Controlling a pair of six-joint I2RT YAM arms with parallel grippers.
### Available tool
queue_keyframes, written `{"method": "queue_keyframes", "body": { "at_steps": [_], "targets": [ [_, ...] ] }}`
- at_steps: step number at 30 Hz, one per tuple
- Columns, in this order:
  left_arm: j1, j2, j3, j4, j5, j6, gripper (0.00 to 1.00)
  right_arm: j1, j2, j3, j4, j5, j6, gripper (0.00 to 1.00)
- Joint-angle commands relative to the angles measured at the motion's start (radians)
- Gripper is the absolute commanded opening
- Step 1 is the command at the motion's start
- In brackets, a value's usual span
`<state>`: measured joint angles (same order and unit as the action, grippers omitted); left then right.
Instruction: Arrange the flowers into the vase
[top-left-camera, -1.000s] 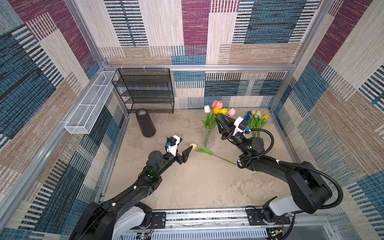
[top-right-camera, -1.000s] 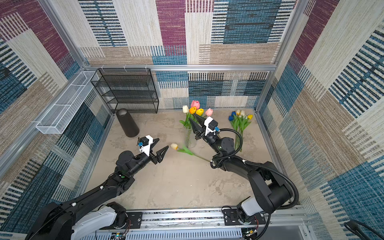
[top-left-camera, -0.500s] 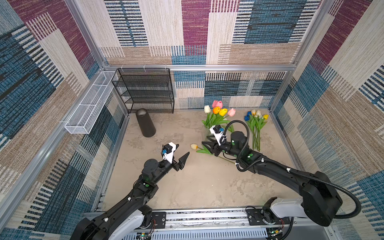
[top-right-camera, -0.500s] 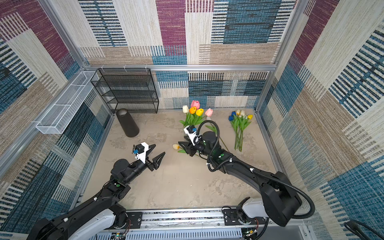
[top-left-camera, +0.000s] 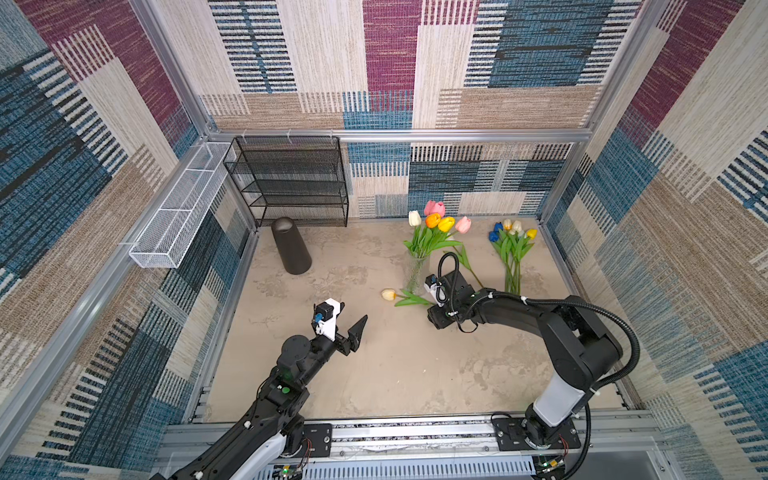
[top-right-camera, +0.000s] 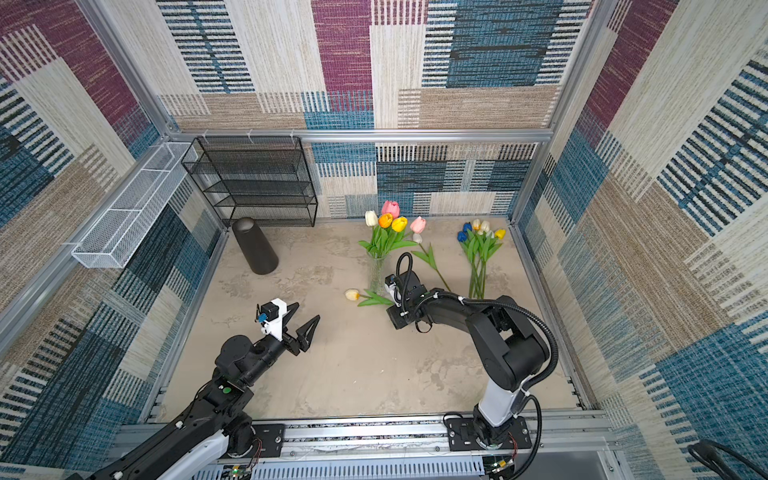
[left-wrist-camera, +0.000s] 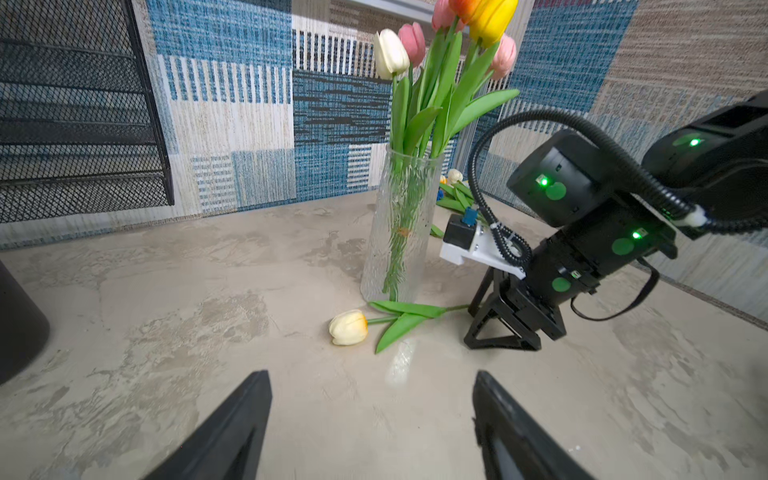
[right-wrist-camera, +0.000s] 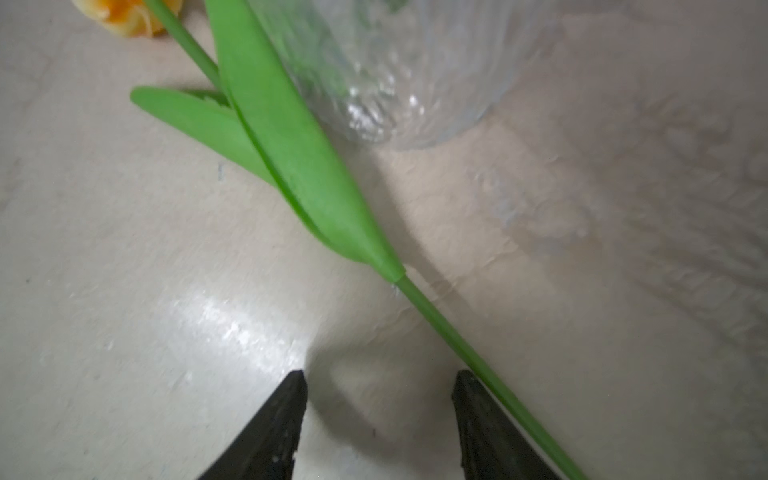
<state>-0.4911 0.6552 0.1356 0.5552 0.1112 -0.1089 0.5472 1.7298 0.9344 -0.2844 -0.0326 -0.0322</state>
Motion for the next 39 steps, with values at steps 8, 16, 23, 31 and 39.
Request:
{"method": "queue_keyframes", "body": {
  "at_steps": [8, 16, 23, 31, 39],
  "targets": [
    [0.0, -0.001, 0.014, 0.0, 0.018, 0.008, 0.79, -0.001, -0.181, -0.09, 0.114, -0.014, -0.024, 0.54],
    [0.002, 0.026, 0.034, 0.018, 0.021, 0.026, 0.8, -0.061, -0.111, -0.074, 0.176, 0.042, -0.051, 0.6],
    [0.002, 0.024, 0.043, 0.007, 0.031, 0.029, 0.8, -0.079, -0.005, -0.055, 0.202, -0.024, -0.077, 0.63],
    [0.002, 0.033, 0.045, 0.014, 0.029, 0.031, 0.8, -0.022, -0.019, -0.09, 0.134, -0.204, -0.035, 0.22],
    [0.002, 0.024, 0.043, 0.006, 0.03, 0.031, 0.8, 0.062, -0.031, -0.02, -0.008, -0.326, 0.032, 0.27]
  ]
}}
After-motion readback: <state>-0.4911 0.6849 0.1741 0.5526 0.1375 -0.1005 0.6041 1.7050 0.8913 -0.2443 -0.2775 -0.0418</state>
